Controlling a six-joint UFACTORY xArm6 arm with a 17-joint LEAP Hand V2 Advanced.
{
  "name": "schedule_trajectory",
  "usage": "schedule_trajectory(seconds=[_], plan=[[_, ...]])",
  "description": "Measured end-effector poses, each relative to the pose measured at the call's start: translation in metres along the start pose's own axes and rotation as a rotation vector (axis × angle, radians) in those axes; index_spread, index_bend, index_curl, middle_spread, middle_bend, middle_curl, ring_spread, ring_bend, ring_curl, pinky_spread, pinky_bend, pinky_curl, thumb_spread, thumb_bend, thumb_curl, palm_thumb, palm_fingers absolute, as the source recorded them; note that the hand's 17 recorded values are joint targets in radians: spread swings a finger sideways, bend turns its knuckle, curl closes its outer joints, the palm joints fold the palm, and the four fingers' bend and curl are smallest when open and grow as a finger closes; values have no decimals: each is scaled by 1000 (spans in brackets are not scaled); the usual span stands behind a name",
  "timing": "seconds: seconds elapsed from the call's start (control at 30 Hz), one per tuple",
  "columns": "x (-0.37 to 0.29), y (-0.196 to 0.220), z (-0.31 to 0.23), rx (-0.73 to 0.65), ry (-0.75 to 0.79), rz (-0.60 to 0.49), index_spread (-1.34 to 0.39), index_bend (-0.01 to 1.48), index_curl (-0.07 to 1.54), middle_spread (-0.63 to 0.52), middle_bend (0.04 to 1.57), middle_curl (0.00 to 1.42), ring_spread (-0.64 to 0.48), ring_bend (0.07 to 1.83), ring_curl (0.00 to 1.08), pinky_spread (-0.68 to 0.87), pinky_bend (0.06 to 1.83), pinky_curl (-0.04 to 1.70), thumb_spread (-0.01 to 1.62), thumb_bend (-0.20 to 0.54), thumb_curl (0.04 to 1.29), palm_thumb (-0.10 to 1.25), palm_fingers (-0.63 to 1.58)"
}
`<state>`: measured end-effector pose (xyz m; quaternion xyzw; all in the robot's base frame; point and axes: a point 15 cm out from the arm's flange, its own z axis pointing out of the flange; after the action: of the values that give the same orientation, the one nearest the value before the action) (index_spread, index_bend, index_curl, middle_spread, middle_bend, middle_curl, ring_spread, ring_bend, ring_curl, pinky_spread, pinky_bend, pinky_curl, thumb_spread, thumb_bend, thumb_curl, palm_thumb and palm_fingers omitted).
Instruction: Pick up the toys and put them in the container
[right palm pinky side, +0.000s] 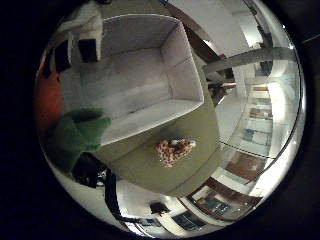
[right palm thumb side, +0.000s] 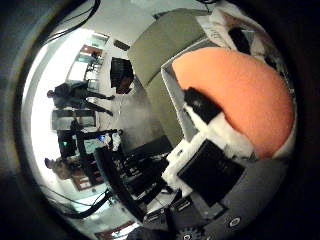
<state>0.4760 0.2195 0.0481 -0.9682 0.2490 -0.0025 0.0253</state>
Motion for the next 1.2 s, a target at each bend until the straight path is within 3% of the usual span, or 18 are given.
schedule_trajectory(seconds=[0.1, 0.3, 0.57, 0.93, 1.03, 1.2], plan=[[0, 0, -1, 2, 1, -9, -144, 640, 778, 72, 991, 824, 73, 1161, 770, 340, 773, 811, 1133, -38, 413, 548, 383], [2, -1, -4, 6, 5, -18, -108, 596, 717, 150, 952, 756, 174, 1148, 699, 639, 625, 728, 1025, -35, 309, 360, 390], [4, -2, -10, 14, 11, -22, -99, 559, 676, 177, 905, 706, 218, 1107, 643, 793, 583, 692, 981, -30, 281, 308, 430], [12, 1, -16, 22, 18, -11, -97, 540, 648, 181, 886, 676, 227, 1090, 602, 836, 453, 643, 975, -27, 278, 308, 462], [15, 2, -27, 35, 30, -12, -120, 483, 629, 170, 836, 661, 214, 1097, 590, 847, 582, 694, 986, -27, 280, 320, 561], [17, 12, -63, 52, 44, -21, -199, 383, 611, 64, 817, 667, 86, 1119, 591, 584, 755, 874, 993, -26, 279, 337, 679]])
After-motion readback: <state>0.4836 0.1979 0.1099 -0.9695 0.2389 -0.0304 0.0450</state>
